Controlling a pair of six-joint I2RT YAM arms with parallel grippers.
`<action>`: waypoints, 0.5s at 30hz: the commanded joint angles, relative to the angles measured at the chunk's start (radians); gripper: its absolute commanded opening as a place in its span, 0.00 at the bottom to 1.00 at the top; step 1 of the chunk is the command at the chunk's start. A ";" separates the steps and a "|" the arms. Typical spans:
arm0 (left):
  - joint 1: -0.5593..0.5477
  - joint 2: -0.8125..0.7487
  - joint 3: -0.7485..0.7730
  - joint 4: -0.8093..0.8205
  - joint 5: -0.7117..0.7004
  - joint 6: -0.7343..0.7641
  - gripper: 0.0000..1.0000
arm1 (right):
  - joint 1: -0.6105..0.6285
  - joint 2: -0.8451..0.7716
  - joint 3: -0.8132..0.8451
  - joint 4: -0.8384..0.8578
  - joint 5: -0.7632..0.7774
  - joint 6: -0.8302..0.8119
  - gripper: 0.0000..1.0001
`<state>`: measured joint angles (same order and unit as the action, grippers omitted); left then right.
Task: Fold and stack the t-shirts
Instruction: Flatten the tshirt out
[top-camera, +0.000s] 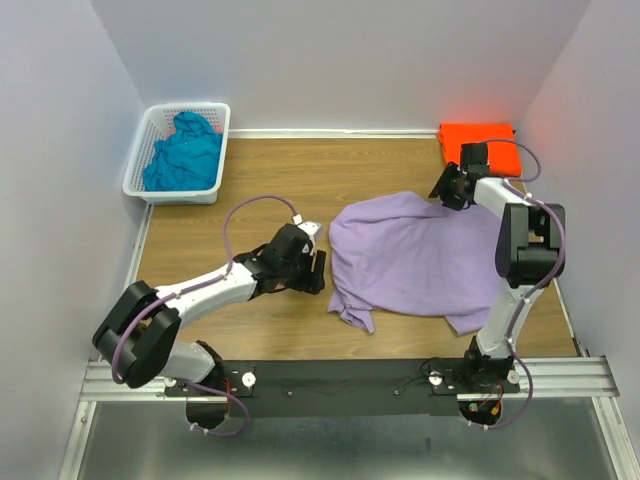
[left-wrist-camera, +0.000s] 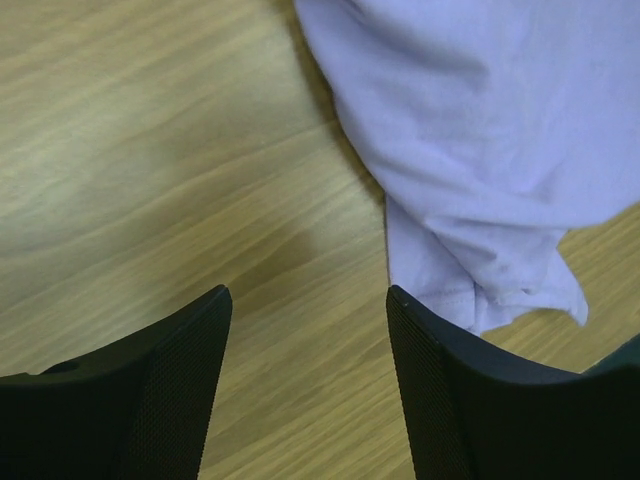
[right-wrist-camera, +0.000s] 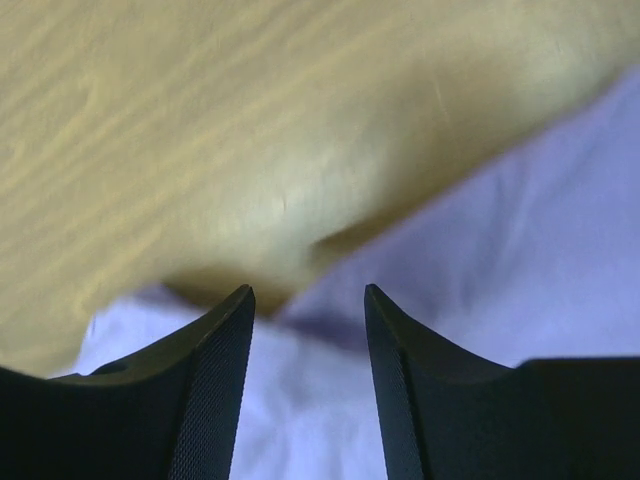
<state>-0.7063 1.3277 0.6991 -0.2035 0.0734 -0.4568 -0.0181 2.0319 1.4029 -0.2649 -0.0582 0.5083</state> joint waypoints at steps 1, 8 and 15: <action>-0.067 0.065 0.040 -0.002 0.054 0.006 0.70 | 0.017 -0.179 -0.082 -0.033 0.053 -0.031 0.57; -0.174 0.152 0.103 -0.022 -0.024 -0.046 0.66 | 0.127 -0.436 -0.289 -0.077 0.086 -0.025 0.59; -0.263 0.249 0.195 -0.122 -0.188 -0.089 0.63 | 0.141 -0.630 -0.446 -0.112 0.063 -0.019 0.60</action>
<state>-0.9337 1.5482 0.8471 -0.2592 -0.0006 -0.5068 0.1249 1.4723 1.0149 -0.3222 -0.0128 0.4889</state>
